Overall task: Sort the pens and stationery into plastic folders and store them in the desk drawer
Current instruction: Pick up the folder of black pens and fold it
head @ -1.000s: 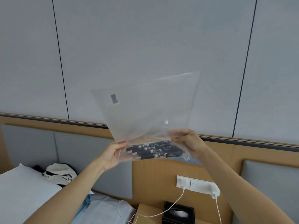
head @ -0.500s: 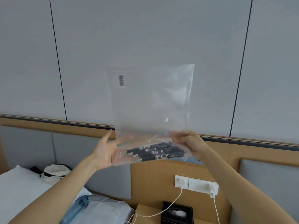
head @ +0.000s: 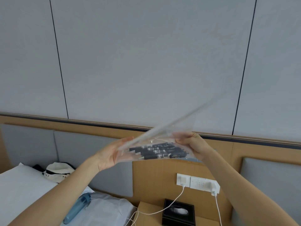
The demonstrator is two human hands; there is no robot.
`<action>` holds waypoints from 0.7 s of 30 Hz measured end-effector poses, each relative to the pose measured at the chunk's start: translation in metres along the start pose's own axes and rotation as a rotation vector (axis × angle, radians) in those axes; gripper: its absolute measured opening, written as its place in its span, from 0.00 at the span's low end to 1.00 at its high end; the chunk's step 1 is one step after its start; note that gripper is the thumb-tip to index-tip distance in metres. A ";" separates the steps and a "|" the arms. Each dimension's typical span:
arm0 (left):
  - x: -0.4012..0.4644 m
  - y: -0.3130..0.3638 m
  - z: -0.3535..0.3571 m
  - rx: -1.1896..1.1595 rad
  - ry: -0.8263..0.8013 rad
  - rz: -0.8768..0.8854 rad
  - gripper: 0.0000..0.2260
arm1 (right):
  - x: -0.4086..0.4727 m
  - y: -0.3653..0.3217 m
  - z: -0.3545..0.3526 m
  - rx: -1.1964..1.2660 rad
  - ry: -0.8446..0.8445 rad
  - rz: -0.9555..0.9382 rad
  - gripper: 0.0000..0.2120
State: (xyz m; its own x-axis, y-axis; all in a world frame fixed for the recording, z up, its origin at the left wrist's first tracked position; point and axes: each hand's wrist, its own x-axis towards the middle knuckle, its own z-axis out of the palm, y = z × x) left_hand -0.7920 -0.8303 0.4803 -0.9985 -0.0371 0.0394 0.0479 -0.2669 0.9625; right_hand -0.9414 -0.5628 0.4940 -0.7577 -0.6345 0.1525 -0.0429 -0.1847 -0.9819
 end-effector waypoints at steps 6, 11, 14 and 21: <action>0.005 -0.007 -0.006 -0.079 -0.003 -0.010 0.37 | 0.002 0.008 -0.004 0.031 0.014 0.012 0.13; 0.005 -0.013 -0.009 -0.196 -0.054 -0.011 0.36 | 0.003 0.007 -0.002 0.045 0.002 0.030 0.11; 0.004 -0.017 -0.012 -0.232 -0.064 -0.011 0.32 | 0.001 0.008 -0.001 0.038 -0.017 0.025 0.11; 0.003 -0.023 -0.017 -0.227 -0.052 -0.013 0.31 | -0.002 0.008 0.000 -0.007 -0.032 0.023 0.09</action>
State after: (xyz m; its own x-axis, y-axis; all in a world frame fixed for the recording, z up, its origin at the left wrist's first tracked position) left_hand -0.7959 -0.8407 0.4543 -0.9988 0.0159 0.0474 0.0341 -0.4771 0.8782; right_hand -0.9402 -0.5635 0.4863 -0.7370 -0.6625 0.1338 -0.0305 -0.1651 -0.9858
